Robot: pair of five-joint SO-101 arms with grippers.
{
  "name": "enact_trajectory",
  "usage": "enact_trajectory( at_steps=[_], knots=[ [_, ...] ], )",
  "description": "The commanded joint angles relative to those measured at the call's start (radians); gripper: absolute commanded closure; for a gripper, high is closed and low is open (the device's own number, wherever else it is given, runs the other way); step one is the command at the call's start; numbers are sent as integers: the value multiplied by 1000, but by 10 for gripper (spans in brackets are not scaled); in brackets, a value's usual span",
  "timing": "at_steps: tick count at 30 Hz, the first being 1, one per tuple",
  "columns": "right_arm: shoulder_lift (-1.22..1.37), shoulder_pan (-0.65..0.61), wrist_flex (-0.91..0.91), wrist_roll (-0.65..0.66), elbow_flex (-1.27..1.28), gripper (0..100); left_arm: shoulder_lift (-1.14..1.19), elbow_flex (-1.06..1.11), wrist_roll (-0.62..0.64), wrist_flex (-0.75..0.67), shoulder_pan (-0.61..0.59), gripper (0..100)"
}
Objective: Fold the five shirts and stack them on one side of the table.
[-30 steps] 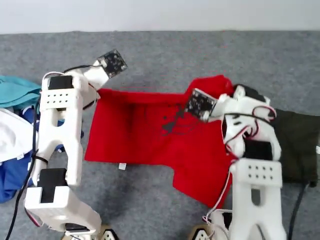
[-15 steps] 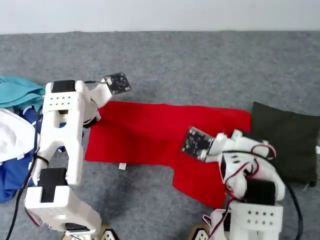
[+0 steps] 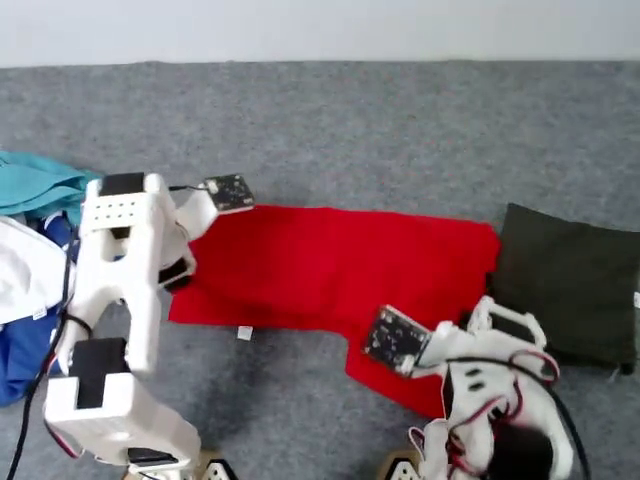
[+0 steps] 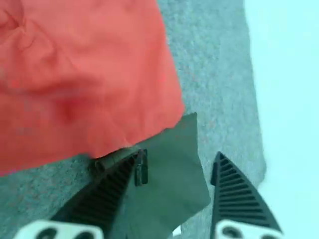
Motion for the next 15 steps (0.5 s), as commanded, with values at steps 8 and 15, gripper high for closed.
enact_trajectory(
  at_steps=[8, 15],
  knots=[
    [-151, 22, -30, 6, 75, 796, -285, -36, -3, 54, -9, 930],
    [-151, 30, -53, -37, 104, 979, -339, -35, 175, -8, 44, 985]
  ],
)
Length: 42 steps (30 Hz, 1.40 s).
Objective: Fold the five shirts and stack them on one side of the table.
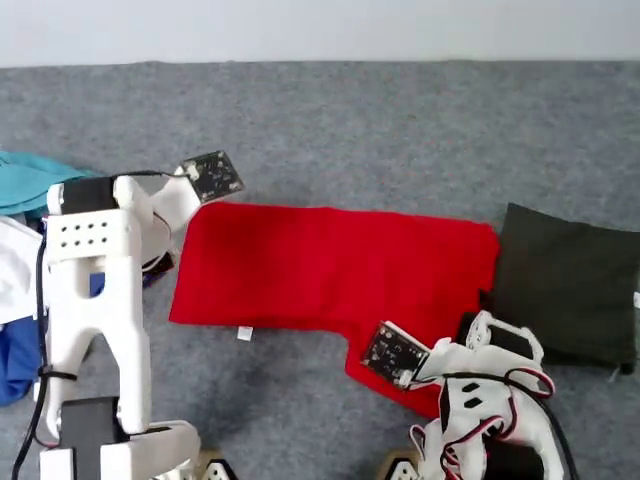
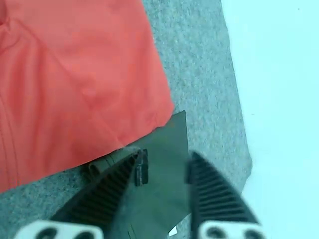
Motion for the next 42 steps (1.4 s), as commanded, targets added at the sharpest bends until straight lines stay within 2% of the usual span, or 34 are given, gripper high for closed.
enact_trajectory(
  at_steps=[1, 7, 11, 14, 18, 23, 25, 27, 29, 31, 42],
  knots=[
    [-2, 41, -24, -77, -6, 992, -49, -35, 169, -52, 44, 986],
    [-2, 205, -22, -353, -8, 985, -48, -35, 404, -75, 204, 986],
    [-5, 354, -22, -529, -11, 985, -48, -33, 486, -92, 353, 986],
    [-8, 478, -27, -606, -15, 985, -48, -15, 526, -130, 477, 985],
    [-2, 578, -21, -617, -68, 985, -46, 41, 529, -198, 638, 983],
    [-2, 593, 42, -666, -121, 985, -46, 119, 529, -279, 810, 979],
    [-2, 598, 59, -681, -121, 985, -44, 145, 529, -290, 873, 946],
    [-2, 598, 70, -686, -123, 985, -21, 154, 529, -287, 922, 870],
    [-2, 598, 68, -686, -123, 985, 20, 156, 537, -285, 954, 818],
    [-2, 598, 67, -686, -123, 985, 69, 151, 569, -290, 982, 808],
    [-2, 598, 71, -683, -115, 985, 278, 48, 575, -302, 1096, 806]
  ],
)
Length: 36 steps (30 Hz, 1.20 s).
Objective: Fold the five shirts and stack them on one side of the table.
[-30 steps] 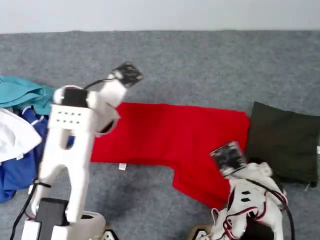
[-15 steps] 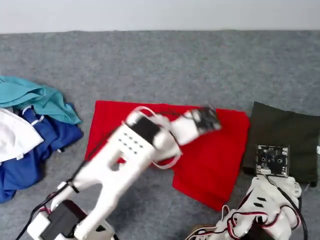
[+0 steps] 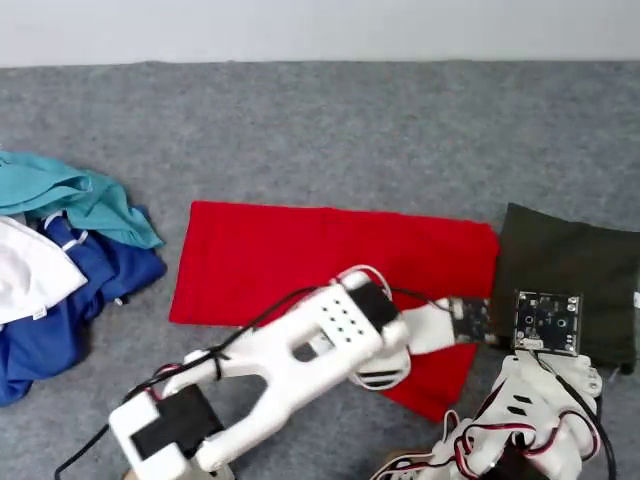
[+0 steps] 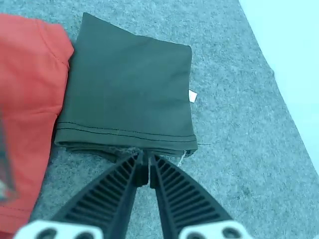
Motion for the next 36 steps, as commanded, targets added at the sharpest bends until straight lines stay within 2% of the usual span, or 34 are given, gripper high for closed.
enact_trajectory(
  at_steps=[1, 8, 20, 28, 36],
  knots=[
    [1, 13, 5, -8, -43, 985, 29, -84, 12, -14, 18, 806],
    [1, 13, 5, -9, -43, 985, 150, -177, 14, -15, 23, 770],
    [1, 13, 4, -9, -43, 985, 299, -252, 17, -38, 23, 776],
    [1, 13, 4, -9, -43, 985, 327, -254, 57, -84, 77, 989],
    [1, 13, 4, -9, -43, 985, 262, -268, 63, -84, 60, 986]
  ],
)
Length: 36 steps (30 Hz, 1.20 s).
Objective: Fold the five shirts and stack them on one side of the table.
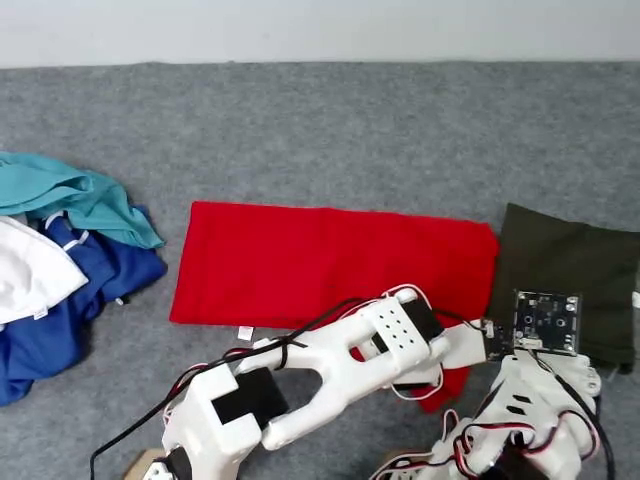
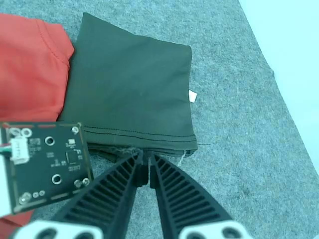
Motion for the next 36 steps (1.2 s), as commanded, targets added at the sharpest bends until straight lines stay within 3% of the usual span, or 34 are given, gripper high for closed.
enact_trajectory(
  at_steps=[1, 19, 24, 27, 30, 36],
  knots=[
    [1, 13, 4, -9, -43, 985, -92, -48, 8, -29, -21, 986],
    [1, 12, 4, -6, -43, 985, -130, -48, 9, -269, -247, 986],
    [1, 12, 5, -5, -43, 985, -80, -79, 9, -262, -256, 981],
    [1, 12, 5, -5, -43, 985, -63, -105, 26, -262, -275, 919],
    [1, 12, 5, -5, -43, 985, -54, -145, 121, -262, -310, 840],
    [1, 13, 5, -5, -43, 985, -61, -183, 112, -199, -322, 831]
  ],
)
